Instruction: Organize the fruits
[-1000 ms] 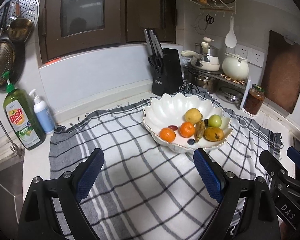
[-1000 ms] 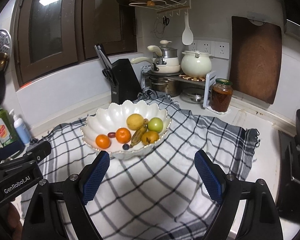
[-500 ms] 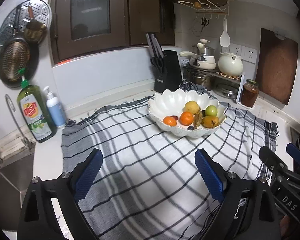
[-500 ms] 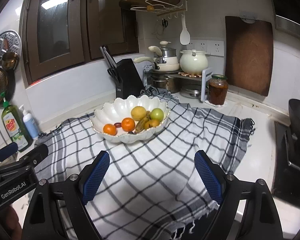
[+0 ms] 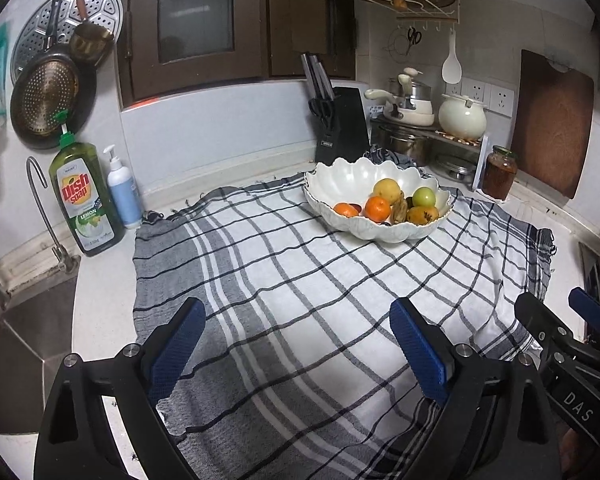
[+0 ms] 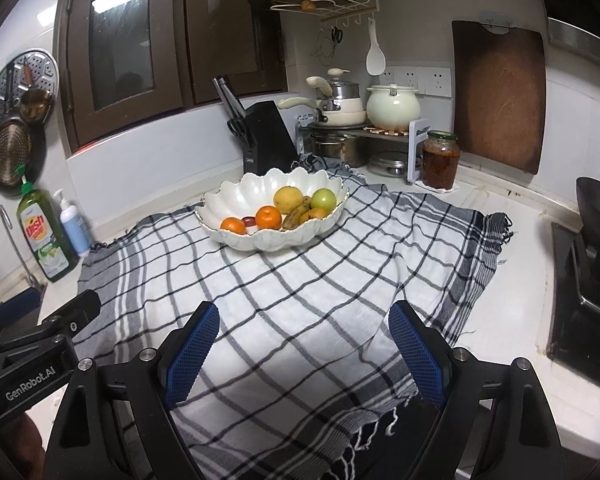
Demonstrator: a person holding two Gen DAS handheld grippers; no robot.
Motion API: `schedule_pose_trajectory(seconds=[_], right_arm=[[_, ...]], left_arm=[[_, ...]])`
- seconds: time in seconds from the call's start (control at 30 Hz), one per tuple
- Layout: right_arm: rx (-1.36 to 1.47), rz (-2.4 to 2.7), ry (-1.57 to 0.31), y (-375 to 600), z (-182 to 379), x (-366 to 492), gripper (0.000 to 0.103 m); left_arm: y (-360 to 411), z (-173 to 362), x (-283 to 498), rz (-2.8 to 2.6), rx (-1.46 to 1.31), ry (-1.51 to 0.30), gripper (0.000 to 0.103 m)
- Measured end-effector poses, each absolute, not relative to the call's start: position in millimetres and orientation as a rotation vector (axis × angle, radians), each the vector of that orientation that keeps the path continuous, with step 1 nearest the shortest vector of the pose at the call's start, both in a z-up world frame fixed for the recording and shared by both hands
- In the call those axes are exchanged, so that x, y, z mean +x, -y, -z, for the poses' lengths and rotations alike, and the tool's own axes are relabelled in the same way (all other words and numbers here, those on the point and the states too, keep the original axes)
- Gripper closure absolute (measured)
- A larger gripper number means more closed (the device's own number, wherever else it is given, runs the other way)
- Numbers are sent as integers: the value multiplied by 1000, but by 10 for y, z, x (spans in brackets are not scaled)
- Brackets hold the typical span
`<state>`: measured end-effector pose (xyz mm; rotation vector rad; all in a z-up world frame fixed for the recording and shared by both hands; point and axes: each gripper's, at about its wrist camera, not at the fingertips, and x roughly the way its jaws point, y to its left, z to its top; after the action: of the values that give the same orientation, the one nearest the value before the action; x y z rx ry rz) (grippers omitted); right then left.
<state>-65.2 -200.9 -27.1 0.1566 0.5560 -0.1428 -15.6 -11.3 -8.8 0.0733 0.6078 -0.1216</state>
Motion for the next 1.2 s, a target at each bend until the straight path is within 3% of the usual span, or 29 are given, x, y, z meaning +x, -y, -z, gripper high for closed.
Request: schedule_pose_trajectory(seconds=[1.2], right_arm=[[165, 157, -531, 2052, 225, -714, 16]], left_arm=[[150, 49, -216, 133, 74, -603, 9]])
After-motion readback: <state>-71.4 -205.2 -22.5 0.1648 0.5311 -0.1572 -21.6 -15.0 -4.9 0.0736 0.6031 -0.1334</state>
